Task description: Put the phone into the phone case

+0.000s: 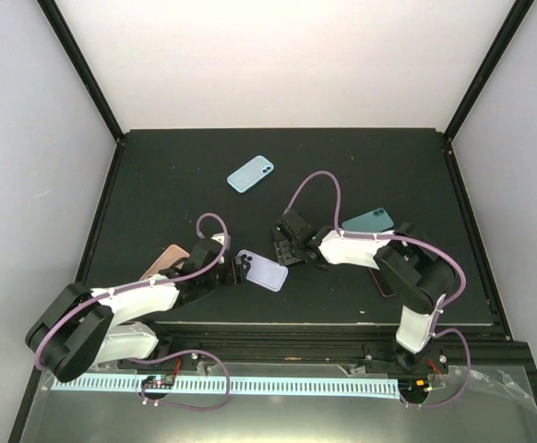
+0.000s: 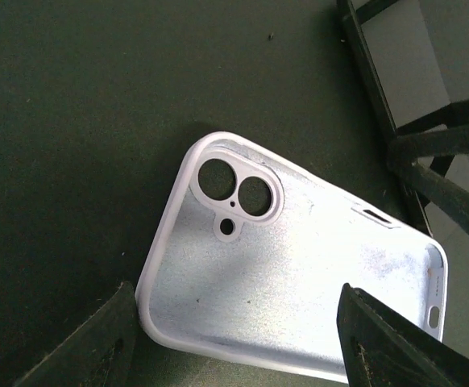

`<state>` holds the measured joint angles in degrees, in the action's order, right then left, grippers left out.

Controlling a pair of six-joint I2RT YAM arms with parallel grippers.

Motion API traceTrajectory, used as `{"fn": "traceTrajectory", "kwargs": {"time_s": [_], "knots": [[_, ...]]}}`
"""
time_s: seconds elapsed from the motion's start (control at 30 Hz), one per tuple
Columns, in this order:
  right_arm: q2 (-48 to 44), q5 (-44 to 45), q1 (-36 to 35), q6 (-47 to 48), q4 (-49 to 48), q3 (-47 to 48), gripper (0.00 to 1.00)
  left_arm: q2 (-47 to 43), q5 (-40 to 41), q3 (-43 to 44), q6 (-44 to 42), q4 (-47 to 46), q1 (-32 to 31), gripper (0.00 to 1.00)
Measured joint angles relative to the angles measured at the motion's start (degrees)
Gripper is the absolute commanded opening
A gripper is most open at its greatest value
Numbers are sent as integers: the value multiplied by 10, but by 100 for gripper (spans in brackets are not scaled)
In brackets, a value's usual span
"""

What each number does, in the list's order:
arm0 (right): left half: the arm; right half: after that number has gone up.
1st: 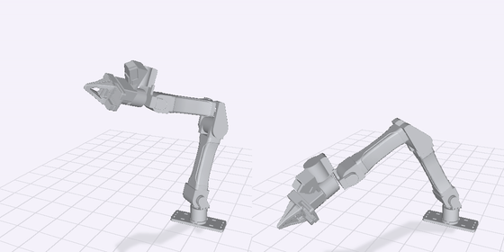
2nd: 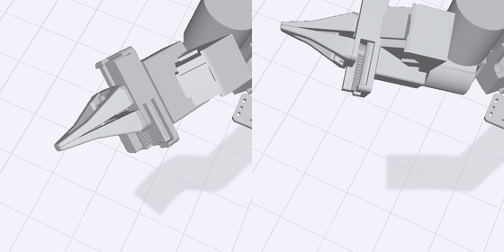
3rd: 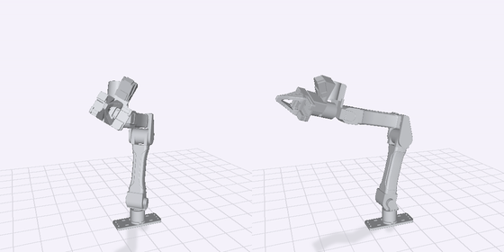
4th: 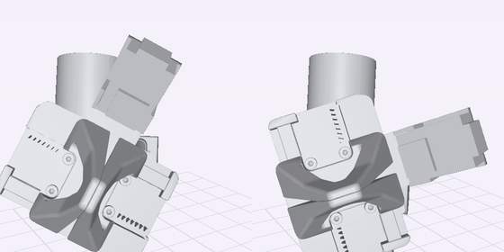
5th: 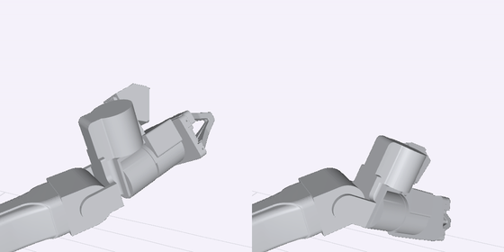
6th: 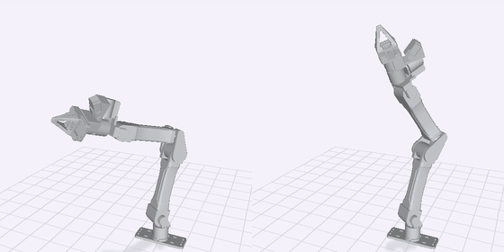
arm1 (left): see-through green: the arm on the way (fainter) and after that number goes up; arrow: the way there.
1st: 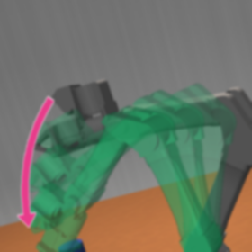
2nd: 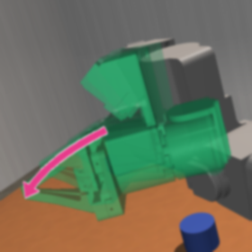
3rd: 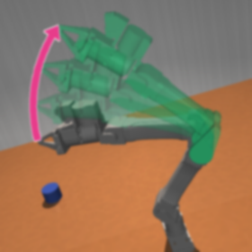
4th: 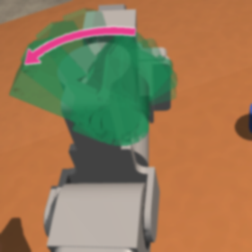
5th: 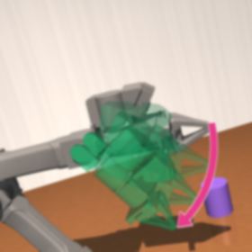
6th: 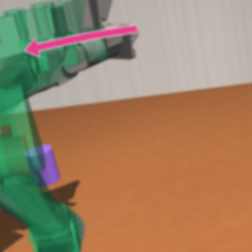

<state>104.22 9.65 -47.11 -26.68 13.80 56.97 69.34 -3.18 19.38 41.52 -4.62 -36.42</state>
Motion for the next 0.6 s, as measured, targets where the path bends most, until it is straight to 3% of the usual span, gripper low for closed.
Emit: {"fn": "traceTrajectory", "kwargs": {"time_s": [0.6], "knots": [[-60,-12,-89,-38,-13,-71,62,-37,1,-5,21,31,0,70]]}}
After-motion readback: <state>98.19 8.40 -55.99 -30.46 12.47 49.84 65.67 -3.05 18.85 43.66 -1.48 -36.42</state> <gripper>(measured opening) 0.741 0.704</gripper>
